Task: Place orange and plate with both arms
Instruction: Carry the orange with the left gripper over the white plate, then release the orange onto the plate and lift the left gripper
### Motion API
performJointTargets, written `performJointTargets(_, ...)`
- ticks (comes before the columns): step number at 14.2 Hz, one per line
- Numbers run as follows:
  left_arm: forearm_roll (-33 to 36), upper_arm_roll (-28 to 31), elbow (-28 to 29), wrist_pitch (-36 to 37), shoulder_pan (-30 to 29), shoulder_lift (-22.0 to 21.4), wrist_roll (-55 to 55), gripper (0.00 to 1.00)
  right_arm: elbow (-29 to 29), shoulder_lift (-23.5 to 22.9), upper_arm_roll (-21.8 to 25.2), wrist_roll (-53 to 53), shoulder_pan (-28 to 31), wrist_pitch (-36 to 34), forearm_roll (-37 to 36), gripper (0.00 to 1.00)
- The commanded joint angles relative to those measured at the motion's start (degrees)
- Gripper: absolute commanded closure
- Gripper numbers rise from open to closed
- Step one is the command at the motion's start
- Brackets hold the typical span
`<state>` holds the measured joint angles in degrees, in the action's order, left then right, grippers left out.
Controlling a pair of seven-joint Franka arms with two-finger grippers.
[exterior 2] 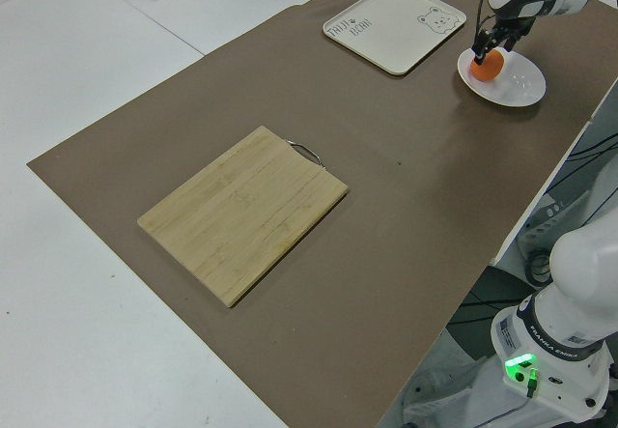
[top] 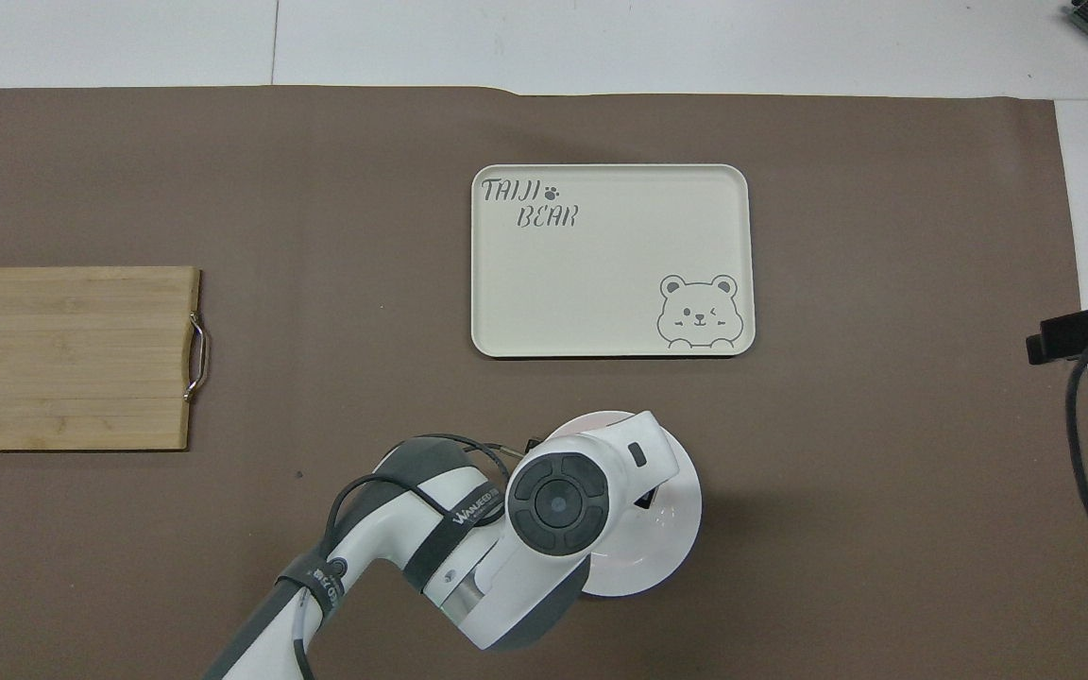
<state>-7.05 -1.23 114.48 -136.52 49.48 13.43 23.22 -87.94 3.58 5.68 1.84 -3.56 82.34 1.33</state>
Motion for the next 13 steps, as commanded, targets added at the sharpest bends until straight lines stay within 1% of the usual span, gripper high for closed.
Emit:
performJointTargets(1,-0.07,0.35,0.66,5.1,-3.5,-3.58,-0.89,0.0,-5.47,3.71,0.12,-0.79,1.54,0.19,3.94,0.0)
performJointTargets(2,0.02,0.44,0.66,7.91,-5.69,-4.46,-2.55,0.0,-6.27,3.89,0.12,-0.79,1.63,0.19,4.11,0.0)
performJointTargets(3,0.11,0.53,0.75,10.03,-8.06,-4.55,-3.95,0.04,-6.8,3.89,0.12,-0.61,1.63,0.19,4.64,0.0)
performJointTargets(4,0.8,0.53,0.75,12.05,-10.34,-4.73,-4.66,0.06,-7.32,3.8,0.12,-0.61,1.72,0.54,6.04,0.0)
performJointTargets(5,3.25,0.53,0.75,13.98,-13.59,-4.82,-5.54,0.06,-8.55,3.8,0.2,-0.79,2.24,2.11,8.05,0.0)
performJointTargets(7,6.16,0.53,0.84,14.88,-19.21,-5.43,-8.17,0.06,-12.14,3.89,0.12,-0.79,2.25,5.1,11.22,0.0)
performJointTargets(9,7.31,0.53,0.66,14.27,-25.72,-6.22,-13.78,0.04,-16.89,3.98,0.12,-0.35,1.72,8.17,15.96,0.0)
performJointTargets(10,7.66,0.53,0.57,14.27,-28.53,-6.83,-16.25,0.03,-18.13,3.98,0.03,-0.09,1.37,9.23,17.03,0.0)
performJointTargets(11,7.75,0.53,0.57,14.7,-31.61,-8.23,-19.32,0.0,-19.27,3.89,-0.15,1.4,1.37,10.2,18.43,0.0)
performJointTargets(13,7.75,0.53,0.49,14.97,-36.1,-11.31,-25.65,0.0,-22.25,3.89,-0.32,5.96,1.28,12.13,20.11,0.0)
